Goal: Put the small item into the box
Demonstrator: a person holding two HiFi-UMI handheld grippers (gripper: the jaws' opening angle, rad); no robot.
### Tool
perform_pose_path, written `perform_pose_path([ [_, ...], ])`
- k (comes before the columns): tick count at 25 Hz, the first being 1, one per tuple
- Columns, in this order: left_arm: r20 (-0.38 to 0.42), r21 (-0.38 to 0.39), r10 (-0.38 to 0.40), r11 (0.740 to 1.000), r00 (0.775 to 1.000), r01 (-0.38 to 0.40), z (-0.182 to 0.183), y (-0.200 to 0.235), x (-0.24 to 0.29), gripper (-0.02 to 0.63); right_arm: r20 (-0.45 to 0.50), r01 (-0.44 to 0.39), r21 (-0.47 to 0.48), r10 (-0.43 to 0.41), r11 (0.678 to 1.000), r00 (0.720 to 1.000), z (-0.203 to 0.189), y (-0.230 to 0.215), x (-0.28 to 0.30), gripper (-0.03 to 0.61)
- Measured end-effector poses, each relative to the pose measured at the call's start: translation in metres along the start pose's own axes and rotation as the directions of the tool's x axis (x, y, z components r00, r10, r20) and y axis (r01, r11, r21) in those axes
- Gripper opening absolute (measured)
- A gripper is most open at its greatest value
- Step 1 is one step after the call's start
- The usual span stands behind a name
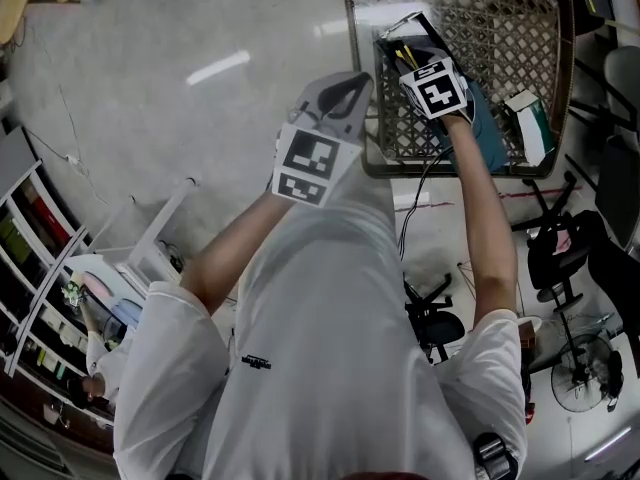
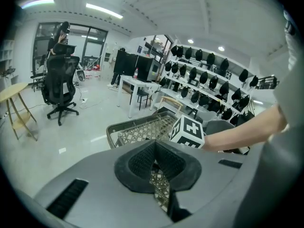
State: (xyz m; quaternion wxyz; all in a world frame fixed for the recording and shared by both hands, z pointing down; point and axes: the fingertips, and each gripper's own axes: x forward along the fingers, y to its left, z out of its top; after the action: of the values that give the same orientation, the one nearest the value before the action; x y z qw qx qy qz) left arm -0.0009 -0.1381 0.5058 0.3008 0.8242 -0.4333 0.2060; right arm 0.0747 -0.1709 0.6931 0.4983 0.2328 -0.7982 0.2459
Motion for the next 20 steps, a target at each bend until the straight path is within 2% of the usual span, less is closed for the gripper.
perform_pose_path([
  [15, -0.026, -0.007, 0.011, 1.0, 1.0, -0.011, -0.012, 0.011, 0.006, 0.003, -0.081, -0.064, -0.017, 0.063, 0.998, 0.995, -0.007, -0.003, 0.037, 0.107],
  [20, -0.029, -0.009, 0.014, 1.0, 0.999, -0.014, -0.014, 0.014, 0.006, 0.002, -0.095, -0.061, -0.007, 0.06, 0.998, 0.994, -0.008, -0.007, 0.043, 0.109],
])
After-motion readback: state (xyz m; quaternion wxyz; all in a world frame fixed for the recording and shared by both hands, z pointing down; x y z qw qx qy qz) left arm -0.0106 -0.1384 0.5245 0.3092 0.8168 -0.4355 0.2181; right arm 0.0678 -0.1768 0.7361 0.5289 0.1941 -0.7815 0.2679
